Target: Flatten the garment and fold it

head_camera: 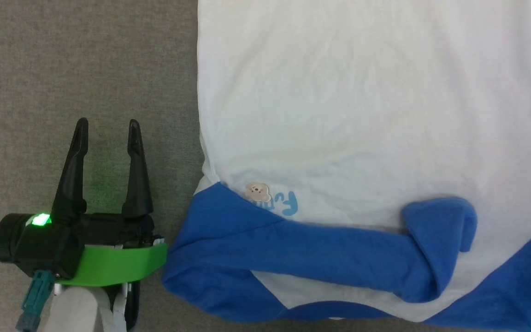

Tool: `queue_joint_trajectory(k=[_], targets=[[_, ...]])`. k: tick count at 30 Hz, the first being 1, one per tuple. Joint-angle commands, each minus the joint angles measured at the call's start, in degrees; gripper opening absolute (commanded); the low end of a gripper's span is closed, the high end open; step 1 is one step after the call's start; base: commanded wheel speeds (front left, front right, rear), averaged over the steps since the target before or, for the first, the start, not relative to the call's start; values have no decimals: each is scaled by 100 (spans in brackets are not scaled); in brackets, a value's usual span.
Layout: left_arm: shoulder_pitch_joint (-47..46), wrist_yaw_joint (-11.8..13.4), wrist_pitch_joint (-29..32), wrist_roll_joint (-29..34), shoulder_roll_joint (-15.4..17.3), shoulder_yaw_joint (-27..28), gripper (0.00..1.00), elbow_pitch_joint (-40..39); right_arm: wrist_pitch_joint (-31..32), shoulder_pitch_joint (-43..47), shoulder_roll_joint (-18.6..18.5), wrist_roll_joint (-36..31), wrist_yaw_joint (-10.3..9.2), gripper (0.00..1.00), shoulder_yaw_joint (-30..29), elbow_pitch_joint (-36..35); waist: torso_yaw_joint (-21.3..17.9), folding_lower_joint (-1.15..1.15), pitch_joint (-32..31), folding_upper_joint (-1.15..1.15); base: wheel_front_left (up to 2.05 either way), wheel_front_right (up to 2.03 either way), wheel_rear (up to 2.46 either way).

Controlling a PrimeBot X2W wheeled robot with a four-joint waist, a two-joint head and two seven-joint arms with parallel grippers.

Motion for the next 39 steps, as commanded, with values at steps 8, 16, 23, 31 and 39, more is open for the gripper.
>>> queue_joint_trajectory(k=[8, 16, 23, 31, 39], targets=[[183, -6, -26, 43, -48, 145, 100, 160, -609, 219, -19, 296, -9, 0, -584, -28, -336, -1, -1087, 0, 0, 0, 0], [696, 76, -15, -10, -5, 264, 100, 185, -904, 1050, -112, 685, -9, 0, -1274, -282, -578, -1, -1954, 0, 0, 0, 0], [1048, 169, 58, -46, -18, 260, 100, 47, -956, 1665, -200, 1060, -9, 0, -1705, -629, -696, -1, -2444, 0, 0, 0, 0], [1223, 226, 139, -45, -47, 170, 100, -11, -862, 2033, -144, 1519, -9, 0, -1360, -1097, -712, -1, -2813, 0, 0, 0, 0], [1308, 244, 151, -62, -97, 58, 100, -6, -292, 2403, 255, 2060, -9, 0, 70, -2009, -537, -1, -2987, 0, 0, 0, 0]])
